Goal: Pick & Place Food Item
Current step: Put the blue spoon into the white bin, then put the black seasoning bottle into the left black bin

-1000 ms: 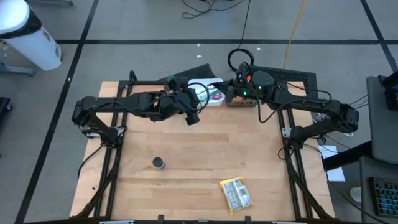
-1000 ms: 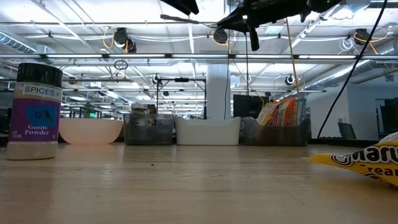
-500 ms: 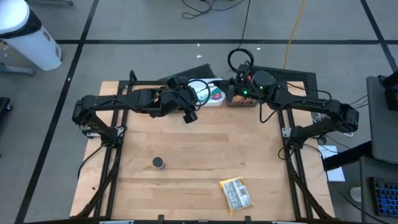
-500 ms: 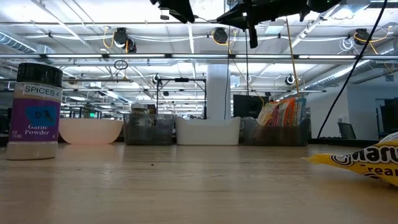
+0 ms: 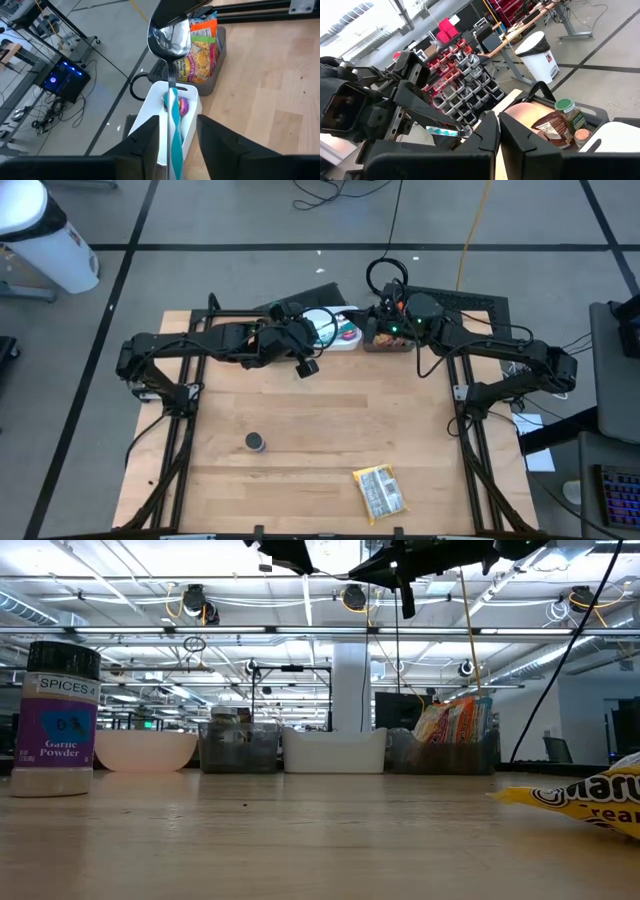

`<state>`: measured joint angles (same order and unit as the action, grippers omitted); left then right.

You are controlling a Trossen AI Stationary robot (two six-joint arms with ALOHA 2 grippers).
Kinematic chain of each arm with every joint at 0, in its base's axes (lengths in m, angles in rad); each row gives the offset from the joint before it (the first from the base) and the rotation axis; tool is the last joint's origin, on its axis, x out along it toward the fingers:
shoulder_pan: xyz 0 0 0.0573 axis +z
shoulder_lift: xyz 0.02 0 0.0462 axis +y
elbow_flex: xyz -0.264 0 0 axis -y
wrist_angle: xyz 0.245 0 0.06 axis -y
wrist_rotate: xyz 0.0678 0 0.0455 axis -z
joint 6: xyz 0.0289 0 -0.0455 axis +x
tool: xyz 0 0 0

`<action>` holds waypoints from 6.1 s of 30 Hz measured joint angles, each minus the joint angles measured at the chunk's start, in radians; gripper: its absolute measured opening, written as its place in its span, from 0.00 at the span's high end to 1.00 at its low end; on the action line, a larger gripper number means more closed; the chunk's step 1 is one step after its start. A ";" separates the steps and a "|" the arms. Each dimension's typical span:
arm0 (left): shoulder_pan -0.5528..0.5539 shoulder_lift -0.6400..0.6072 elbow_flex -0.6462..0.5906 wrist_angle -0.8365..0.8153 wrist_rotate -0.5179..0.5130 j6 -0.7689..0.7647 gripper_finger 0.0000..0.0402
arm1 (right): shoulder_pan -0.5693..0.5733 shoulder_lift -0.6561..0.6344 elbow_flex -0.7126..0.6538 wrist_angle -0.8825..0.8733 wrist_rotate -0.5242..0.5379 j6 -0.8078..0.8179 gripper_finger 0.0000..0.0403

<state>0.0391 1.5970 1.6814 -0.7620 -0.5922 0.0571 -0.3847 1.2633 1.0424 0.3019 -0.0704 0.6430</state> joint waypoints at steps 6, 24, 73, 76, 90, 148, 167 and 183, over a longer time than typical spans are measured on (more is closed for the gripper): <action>0.000 0.000 0.000 0.000 0.000 0.000 0.77 | 0.000 0.000 0.000 0.000 0.000 0.000 1.00; 0.022 -0.001 0.000 -0.004 0.061 -0.003 0.91 | 0.000 0.000 0.000 -0.003 0.001 0.000 1.00; 0.451 0.261 -0.005 0.148 0.727 -0.024 0.95 | -0.098 -0.151 -0.225 0.122 0.023 0.005 0.62; 0.456 0.308 -0.005 0.177 0.724 -0.082 0.95 | -0.111 -0.225 -0.299 0.122 0.023 0.005 0.62; 0.448 0.401 -0.004 0.285 0.589 -0.202 0.95 | -0.173 -0.580 -0.583 0.135 -0.036 0.029 0.64; 0.489 0.577 -0.004 0.224 0.631 0.028 0.95 | -0.178 -0.573 -0.605 0.142 -0.034 0.086 0.66; 0.488 0.577 -0.005 0.234 0.618 0.034 0.84 | -0.178 -0.573 -0.605 0.140 -0.038 0.090 0.68; 0.482 0.438 0.039 0.241 0.687 -0.041 0.74 | -0.178 -0.573 -0.604 0.127 -0.039 0.098 0.68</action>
<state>0.5213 2.0349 1.7207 -0.5213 0.0944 0.0158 -0.5629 0.6907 0.4381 0.4291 -0.1089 0.7406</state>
